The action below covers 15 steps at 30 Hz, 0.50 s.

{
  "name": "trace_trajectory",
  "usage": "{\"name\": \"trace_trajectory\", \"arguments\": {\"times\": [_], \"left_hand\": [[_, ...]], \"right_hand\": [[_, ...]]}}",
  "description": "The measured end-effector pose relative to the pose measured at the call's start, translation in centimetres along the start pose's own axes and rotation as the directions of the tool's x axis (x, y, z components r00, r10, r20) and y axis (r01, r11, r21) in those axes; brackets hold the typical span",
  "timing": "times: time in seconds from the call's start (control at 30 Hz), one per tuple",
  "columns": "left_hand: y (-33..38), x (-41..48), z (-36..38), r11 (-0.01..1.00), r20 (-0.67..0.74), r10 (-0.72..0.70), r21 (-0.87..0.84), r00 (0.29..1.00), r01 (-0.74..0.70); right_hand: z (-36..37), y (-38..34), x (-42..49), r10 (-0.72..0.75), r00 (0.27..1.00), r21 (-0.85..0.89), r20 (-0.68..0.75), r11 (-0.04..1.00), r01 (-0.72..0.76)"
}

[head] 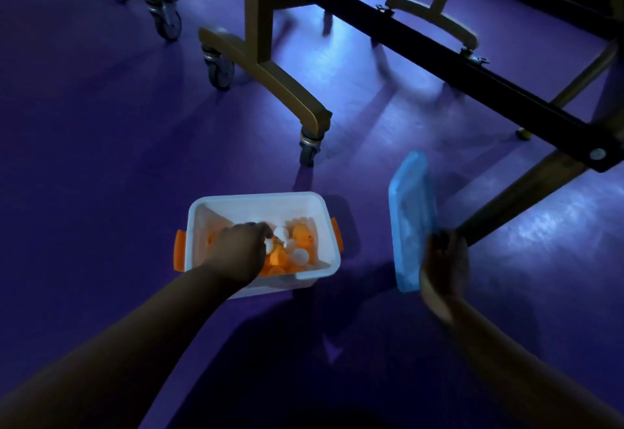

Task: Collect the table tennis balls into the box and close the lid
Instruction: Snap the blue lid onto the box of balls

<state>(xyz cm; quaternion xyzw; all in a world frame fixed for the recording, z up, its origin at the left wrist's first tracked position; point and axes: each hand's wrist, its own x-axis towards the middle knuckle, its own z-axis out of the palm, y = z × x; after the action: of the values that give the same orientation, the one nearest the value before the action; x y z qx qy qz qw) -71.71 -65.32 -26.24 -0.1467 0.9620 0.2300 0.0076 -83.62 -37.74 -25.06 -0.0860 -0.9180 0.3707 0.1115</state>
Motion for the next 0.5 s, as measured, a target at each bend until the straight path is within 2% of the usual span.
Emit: {"name": "trace_trajectory", "arguments": {"times": [0.07,0.17,0.27,0.37,0.5], "left_hand": [[-1.0,0.1,-0.4,0.997,-0.097,-0.062,-0.058,0.993,0.057],[-3.1,0.3,-1.2,0.977,-0.188,-0.206,-0.102,0.96,0.189],[-5.2,0.0,-2.1,0.922,-0.254,-0.377,-0.197,0.89,0.334],[-7.4,-0.7,-2.4,0.834,-0.297,-0.545,-0.283,0.784,0.473],[-10.2,-2.1,-2.0,0.771,-0.25,-0.631,-0.314,0.735,0.554]], "right_hand": [[0.5,-0.7,-1.3,-0.243,0.969,0.035,0.045,0.97,0.241],[1.8,-1.7,-3.2,-0.579,0.805,0.008,0.133,0.812,0.583],[3.5,-2.1,-4.5,-0.717,0.628,-0.058,0.303,0.644,0.763],[5.3,-2.2,-6.0,-0.835,0.425,-0.09,0.35,0.422,0.902],[7.0,-2.2,-6.5,-0.871,0.319,-0.074,0.374,0.314,0.946]]}}
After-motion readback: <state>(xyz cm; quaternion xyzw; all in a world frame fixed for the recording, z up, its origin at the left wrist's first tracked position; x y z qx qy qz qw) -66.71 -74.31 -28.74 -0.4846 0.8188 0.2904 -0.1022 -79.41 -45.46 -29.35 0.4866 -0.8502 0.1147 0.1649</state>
